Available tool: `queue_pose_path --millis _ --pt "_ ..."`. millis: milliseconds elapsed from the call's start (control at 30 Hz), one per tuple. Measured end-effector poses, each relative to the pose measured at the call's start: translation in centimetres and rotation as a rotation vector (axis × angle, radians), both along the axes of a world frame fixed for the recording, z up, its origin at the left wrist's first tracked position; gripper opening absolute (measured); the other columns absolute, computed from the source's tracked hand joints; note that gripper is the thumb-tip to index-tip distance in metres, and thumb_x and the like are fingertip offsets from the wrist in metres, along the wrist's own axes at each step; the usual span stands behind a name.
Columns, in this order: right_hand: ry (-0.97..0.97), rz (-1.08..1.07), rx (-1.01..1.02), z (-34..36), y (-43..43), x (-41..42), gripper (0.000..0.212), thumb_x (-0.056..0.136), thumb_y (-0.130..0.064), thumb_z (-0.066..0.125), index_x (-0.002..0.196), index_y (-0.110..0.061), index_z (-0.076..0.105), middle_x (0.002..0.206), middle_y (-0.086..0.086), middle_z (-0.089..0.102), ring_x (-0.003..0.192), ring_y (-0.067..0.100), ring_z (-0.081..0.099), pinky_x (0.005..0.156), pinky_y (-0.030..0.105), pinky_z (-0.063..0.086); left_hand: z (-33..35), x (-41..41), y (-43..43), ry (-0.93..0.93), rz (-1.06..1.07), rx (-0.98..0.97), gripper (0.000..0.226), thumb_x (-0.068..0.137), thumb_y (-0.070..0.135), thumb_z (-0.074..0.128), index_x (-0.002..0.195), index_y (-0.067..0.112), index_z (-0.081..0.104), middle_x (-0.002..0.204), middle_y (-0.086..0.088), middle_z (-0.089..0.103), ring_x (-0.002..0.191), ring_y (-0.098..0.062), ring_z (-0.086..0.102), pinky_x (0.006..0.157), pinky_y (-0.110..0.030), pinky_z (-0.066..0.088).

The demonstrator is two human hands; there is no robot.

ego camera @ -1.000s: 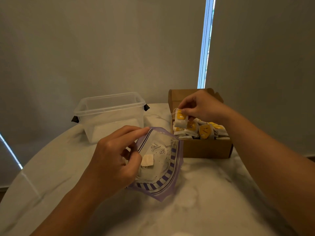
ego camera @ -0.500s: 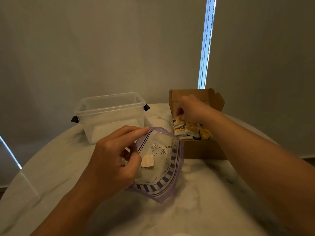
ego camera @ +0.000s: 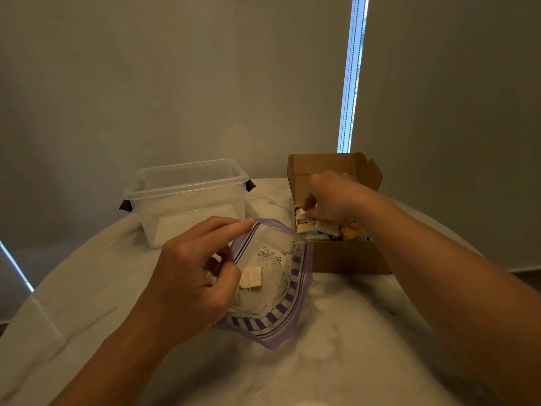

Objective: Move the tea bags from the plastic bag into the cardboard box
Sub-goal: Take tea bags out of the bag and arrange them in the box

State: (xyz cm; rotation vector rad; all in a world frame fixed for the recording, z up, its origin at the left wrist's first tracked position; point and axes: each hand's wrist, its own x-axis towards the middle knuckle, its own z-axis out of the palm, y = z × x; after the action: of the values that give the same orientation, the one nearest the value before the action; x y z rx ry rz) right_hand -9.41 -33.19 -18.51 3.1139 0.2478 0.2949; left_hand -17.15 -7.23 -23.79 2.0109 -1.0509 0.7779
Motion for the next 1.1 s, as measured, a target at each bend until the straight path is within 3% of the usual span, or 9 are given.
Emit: queue_pose_path --millis 233,367,467,533,667,767,867,1000,1100 --pt "0.021 -0.025 0.007 -2.0 0.1 0.8 0.018 0.093 -0.023 0.064 0.109 -0.026 0.070 0.113 -0.005 0.067 0.111 0.020 0.056 0.101 0.045 0.038 0.0 0.0 0.0 -0.007 0.003 0.007 0.043 0.086 0.030 0.045 0.126 0.021 0.059 0.113 0.020 0.058 0.096 -0.006 0.060 0.064 -0.010 0.054" --pt "0.017 -0.007 0.118 -0.7 -0.7 -0.1 0.023 0.094 -0.020 0.062 0.116 -0.022 0.069 0.115 -0.005 0.068 0.106 0.016 0.059 0.087 0.033 0.044 0.0 0.1 0.0 -0.007 0.008 0.014 0.044 0.086 0.029 0.046 0.126 0.018 0.061 0.112 0.014 0.061 0.095 -0.007 0.061 0.064 -0.011 0.054" --pt "-0.077 -0.003 0.182 0.9 -1.5 -1.8 0.025 0.095 -0.015 0.060 0.118 -0.020 0.068 0.116 -0.002 0.068 0.102 0.015 0.062 0.086 0.031 0.051 0.0 0.1 0.0 -0.006 0.007 0.016 0.043 0.086 0.030 0.046 0.126 0.020 0.059 0.112 0.016 0.059 0.098 -0.006 0.059 0.065 -0.007 0.052" --pt "-0.148 0.021 0.224 1.5 -1.8 -3.5 0.025 0.094 -0.016 0.062 0.118 -0.020 0.068 0.115 -0.002 0.069 0.095 0.009 0.060 0.076 0.022 0.047 0.0 0.0 0.0 -0.006 0.006 0.016 0.043 0.086 0.030 0.046 0.126 0.020 0.059 0.112 0.019 0.058 0.100 -0.005 0.059 0.066 -0.006 0.051" --pt "-0.269 0.105 0.386 1.2 -0.9 -8.6 0.019 0.090 -0.022 0.067 0.108 -0.025 0.073 0.090 -0.021 0.065 0.076 -0.008 0.059 0.059 0.004 0.040 0.2 -0.1 -0.1 -0.002 0.010 0.022 0.045 0.085 0.030 0.045 0.125 0.014 0.062 0.111 0.012 0.061 0.097 -0.007 0.060 0.064 -0.011 0.055" --pt "-0.318 0.177 0.501 0.5 0.7 -12.4 0.014 0.087 -0.025 0.070 0.100 -0.029 0.075 0.083 -0.027 0.064 0.076 -0.007 0.062 0.060 0.010 0.047 0.5 -0.2 -0.1 -0.005 0.016 0.026 0.045 0.084 0.023 0.047 0.124 0.011 0.064 0.110 0.009 0.062 0.088 -0.008 0.061 0.060 -0.018 0.056" --pt "-0.202 0.279 0.628 -0.4 3.1 -14.8 0.016 0.085 -0.024 0.072 0.100 -0.026 0.075 0.088 -0.017 0.071 0.079 -0.003 0.065 0.066 0.014 0.054 0.6 -0.2 -0.2 -0.008 0.031 0.041 0.043 0.085 0.017 0.050 0.125 0.008 0.063 0.111 0.006 0.062 0.086 -0.007 0.060 0.057 -0.020 0.055" --pt "-0.007 0.326 0.399 -2.1 7.2 -14.7 0.025 0.091 -0.024 0.067 0.116 -0.025 0.070 0.106 -0.007 0.070 0.091 0.005 0.065 0.078 0.022 0.057 0.6 -0.3 -0.3 -0.015 0.032 0.073 0.049 0.086 0.028 0.046 0.126 0.006 0.063 0.115 0.001 0.064 0.087 -0.004 0.061 0.062 -0.015 0.056" --pt "0.077 0.217 0.108 -3.5 9.5 -12.3 0.029 0.092 -0.015 0.065 0.121 -0.017 0.061 0.110 0.006 0.061 0.088 0.021 0.059 0.068 0.028 0.048 0.5 -0.4 -0.4 -0.019 0.036 0.067 0.044 0.086 0.019 0.051 0.126 0.005 0.063 0.114 -0.001 0.064 0.087 -0.002 0.060 0.063 -0.013 0.054"
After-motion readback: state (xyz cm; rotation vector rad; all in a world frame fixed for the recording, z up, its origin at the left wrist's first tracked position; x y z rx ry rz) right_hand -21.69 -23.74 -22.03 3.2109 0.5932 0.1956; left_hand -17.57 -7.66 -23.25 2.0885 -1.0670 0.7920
